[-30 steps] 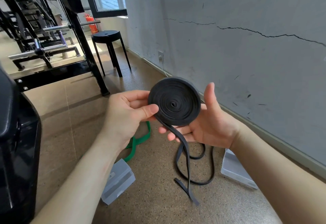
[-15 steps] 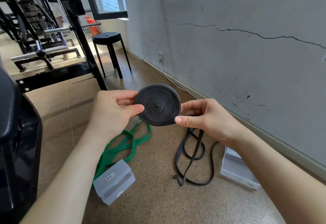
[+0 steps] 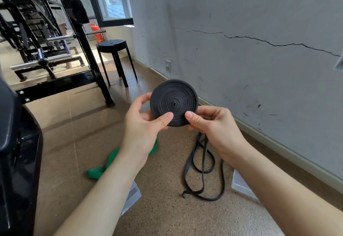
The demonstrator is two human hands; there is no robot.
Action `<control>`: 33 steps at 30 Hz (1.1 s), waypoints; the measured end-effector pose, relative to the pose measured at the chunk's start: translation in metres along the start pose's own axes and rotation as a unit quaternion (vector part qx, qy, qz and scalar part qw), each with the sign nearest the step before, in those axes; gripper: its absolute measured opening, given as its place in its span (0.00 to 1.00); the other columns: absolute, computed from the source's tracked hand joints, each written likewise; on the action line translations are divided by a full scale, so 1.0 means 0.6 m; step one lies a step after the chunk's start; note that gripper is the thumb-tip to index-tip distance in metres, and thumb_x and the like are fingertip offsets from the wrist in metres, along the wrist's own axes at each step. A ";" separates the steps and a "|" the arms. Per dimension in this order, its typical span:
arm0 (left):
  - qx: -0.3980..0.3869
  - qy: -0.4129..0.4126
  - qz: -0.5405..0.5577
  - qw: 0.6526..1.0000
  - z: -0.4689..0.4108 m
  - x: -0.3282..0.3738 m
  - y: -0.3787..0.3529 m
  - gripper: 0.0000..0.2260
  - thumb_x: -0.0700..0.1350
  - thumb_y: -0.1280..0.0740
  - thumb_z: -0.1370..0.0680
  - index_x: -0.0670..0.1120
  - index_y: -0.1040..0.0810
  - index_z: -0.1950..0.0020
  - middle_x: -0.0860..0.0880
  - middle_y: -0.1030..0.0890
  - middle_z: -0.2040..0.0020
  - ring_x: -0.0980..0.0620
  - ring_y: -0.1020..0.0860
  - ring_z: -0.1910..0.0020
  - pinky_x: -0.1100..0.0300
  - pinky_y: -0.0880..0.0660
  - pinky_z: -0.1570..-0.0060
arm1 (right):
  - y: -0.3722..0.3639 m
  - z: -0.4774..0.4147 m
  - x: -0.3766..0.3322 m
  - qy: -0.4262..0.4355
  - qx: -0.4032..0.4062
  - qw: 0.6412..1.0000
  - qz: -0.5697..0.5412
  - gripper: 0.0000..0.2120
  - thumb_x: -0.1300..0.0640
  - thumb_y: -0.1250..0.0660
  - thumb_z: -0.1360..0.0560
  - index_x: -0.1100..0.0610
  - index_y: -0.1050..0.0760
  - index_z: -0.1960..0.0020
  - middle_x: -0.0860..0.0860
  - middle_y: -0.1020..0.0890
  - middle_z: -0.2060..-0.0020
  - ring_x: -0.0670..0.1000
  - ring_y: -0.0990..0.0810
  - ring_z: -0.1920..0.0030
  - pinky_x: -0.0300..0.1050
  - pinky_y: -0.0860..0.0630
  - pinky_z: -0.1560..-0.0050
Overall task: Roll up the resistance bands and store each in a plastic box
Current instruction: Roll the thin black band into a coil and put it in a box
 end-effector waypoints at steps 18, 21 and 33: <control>-0.014 -0.054 -0.103 0.993 -0.020 0.026 0.017 0.25 0.32 0.28 0.30 0.51 0.27 0.37 0.56 0.15 0.65 0.54 0.16 0.64 0.63 0.21 0.67 | -0.007 0.007 0.013 -0.165 -0.216 0.960 -0.070 0.20 0.43 0.37 0.25 0.57 0.22 0.44 0.56 0.16 0.54 0.47 0.23 0.63 0.44 0.37 0.61; -0.043 -0.065 -0.160 0.984 -0.022 0.029 0.020 0.26 0.31 0.27 0.31 0.54 0.24 0.40 0.57 0.15 0.63 0.56 0.16 0.64 0.64 0.21 0.65 | -0.003 0.012 0.024 -0.217 -0.231 0.946 -0.062 0.28 0.33 0.43 0.28 0.54 0.23 0.44 0.58 0.15 0.53 0.50 0.23 0.62 0.45 0.37 0.61; -0.096 -0.081 -0.290 0.949 -0.020 0.026 0.009 0.27 0.36 0.26 0.30 0.68 0.24 0.43 0.61 0.16 0.58 0.64 0.19 0.54 0.65 0.24 0.48 | -0.023 0.019 0.043 -0.205 -0.230 0.951 -0.015 0.38 0.27 0.43 0.32 0.57 0.21 0.40 0.65 0.16 0.51 0.55 0.23 0.57 0.45 0.40 0.63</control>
Point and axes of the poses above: each hand's wrist, its own z-axis away from the middle knuckle, its own y-axis out of the back of the hand, x = y × z, the point moved 8 cm from there along -z, towards the middle knuckle
